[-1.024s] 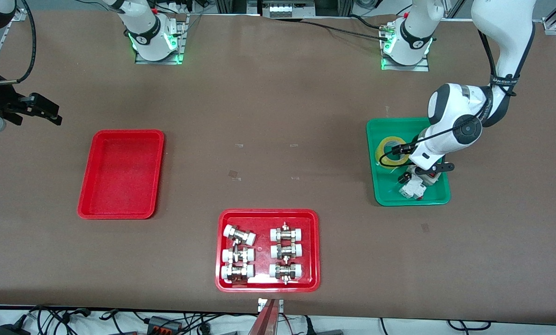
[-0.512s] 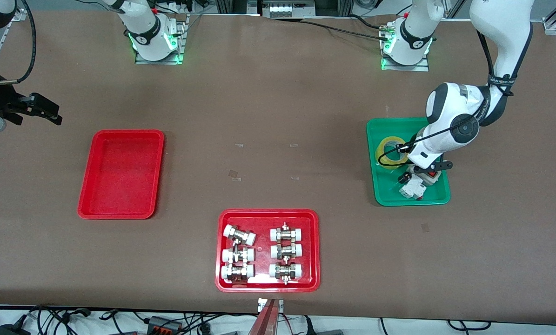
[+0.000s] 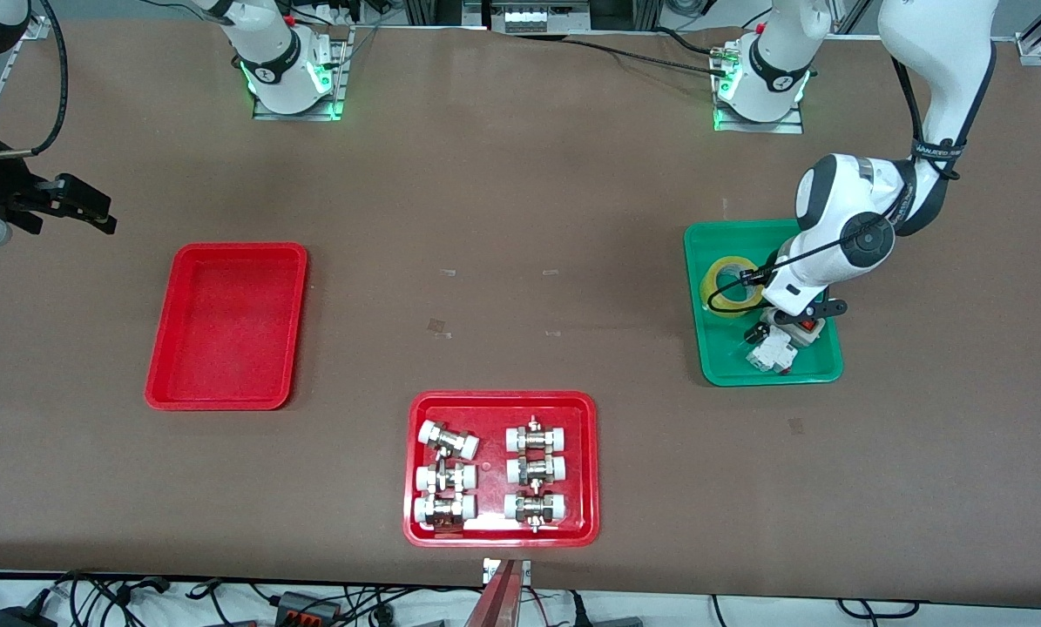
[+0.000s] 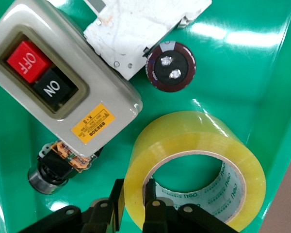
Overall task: Left arm passes tape to right arm into tray
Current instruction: 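Close the left gripper on the rim of the yellow tape roll, then lift the tape with the left gripper and carry it toward the table middle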
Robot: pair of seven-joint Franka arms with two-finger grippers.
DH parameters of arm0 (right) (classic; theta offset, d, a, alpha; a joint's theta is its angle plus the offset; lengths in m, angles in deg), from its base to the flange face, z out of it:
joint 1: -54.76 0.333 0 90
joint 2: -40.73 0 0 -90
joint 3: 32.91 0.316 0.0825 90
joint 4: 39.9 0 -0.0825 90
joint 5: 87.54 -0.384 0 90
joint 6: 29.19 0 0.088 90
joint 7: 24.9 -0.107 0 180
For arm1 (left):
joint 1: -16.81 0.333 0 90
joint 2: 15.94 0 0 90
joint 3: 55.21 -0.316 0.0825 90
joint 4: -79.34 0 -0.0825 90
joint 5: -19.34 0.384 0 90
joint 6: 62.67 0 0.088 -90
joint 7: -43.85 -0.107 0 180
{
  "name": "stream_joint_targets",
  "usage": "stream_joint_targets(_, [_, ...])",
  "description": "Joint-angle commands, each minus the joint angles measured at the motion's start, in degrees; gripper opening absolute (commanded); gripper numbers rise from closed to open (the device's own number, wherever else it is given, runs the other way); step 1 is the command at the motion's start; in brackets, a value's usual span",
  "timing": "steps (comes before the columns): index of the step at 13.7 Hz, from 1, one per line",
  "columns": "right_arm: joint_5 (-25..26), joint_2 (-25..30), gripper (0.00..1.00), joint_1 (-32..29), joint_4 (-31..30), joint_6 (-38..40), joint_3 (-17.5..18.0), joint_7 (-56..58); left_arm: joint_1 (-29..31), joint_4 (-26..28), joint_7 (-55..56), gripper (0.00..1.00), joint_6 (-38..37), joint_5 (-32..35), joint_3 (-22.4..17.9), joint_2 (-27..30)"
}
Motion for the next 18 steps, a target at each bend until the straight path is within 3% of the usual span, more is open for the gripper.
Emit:
stream_joint_targets(1, [0.5, 0.5, 1.0, -0.5, -0.1, 0.5, 0.6, 0.1, 0.6, 0.1, 0.5, 0.0, -1.6, -0.6, 0.6, 4.1])
stream_joint_targets(6, [0.6, 0.5, 1.0, -0.4, -0.1, 0.4, 0.6, 0.1, 0.0, -13.0, 0.6, 0.0, -22.3, -1.0, 0.8, 9.8])
stream_joint_targets(8, [0.6, 0.5, 1.0, -0.4, 0.0, 0.5, 0.7, 0.1, -0.5, -25.3, 0.9, 0.0, -38.4, -3.8, 2.0, 9.6])
stream_joint_targets(10, [0.6, 0.5, 1.0, -0.4, 0.0, 0.8, 0.6, 0.1, -0.6, -34.8, 1.1, 0.0, -46.7, -6.2, 2.3, 9.8])
stream_joint_targets(12, [0.5, 0.5, 1.0, -0.4, 0.0, 1.4, 0.6, 0.0, -0.8, -41.2, 1.3, 0.0, -47.3, -8.4, 2.9, 9.4])
stream_joint_targets(14, [0.6, 0.5, 1.0, -0.4, 0.0, 1.3, 0.6, 0.0, -1.9, -45.0, 1.6, 0.0, -46.8, -15.0, 3.5, 5.8])
stream_joint_targets(18, [-0.2, -1.4, 1.0, 0.3, 0.1, 0.6, 0.9, 0.6, -11.5, -49.0, 2.0, 0.0, -42.9, -19.6, 3.9, -0.1])
